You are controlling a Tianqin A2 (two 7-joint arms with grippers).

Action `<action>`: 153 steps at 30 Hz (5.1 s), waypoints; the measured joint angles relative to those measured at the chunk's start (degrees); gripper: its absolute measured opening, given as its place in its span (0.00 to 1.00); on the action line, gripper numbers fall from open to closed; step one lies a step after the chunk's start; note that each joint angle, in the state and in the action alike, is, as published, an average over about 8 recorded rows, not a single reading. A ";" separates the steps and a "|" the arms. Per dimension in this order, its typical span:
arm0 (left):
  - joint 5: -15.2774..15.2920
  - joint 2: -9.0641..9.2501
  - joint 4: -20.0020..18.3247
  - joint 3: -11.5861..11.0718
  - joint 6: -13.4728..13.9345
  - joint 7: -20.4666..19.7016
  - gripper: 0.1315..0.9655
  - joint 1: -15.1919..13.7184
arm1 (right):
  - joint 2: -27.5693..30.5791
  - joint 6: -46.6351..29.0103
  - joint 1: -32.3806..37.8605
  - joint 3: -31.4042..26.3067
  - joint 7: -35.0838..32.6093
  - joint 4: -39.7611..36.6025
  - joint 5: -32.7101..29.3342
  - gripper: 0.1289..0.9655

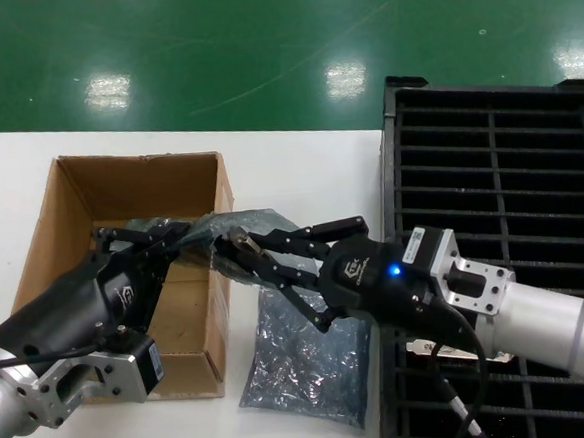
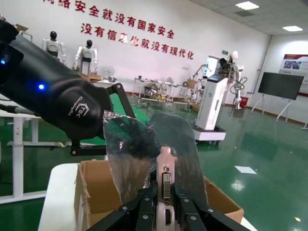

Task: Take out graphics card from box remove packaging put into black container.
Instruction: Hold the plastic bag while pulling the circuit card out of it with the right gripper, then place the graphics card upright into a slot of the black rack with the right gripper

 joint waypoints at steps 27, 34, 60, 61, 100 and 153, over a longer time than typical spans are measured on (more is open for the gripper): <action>0.00 0.00 0.00 -0.01 0.00 0.00 0.01 0.00 | 0.48 -1.20 -0.34 -2.37 -3.68 4.08 -1.35 0.07; 0.00 0.00 0.00 0.00 0.00 0.00 0.01 0.00 | 0.23 -0.70 0.38 -2.25 -3.84 4.58 -1.57 0.07; 0.00 0.00 0.00 0.00 0.00 0.00 0.01 0.00 | 6.66 -2.50 -5.59 4.17 -5.23 12.25 5.20 0.07; 0.00 0.00 0.00 0.00 0.00 0.00 0.01 0.00 | 7.09 -2.81 -5.89 4.50 -5.37 12.66 5.60 0.07; 0.00 0.00 0.00 0.00 0.00 0.00 0.01 0.00 | 35.97 -14.62 -17.60 24.44 1.21 20.19 18.21 0.07; 0.00 0.00 0.00 0.00 0.00 -0.01 0.01 0.00 | 28.46 -39.31 22.18 -1.05 12.57 4.68 -4.16 0.07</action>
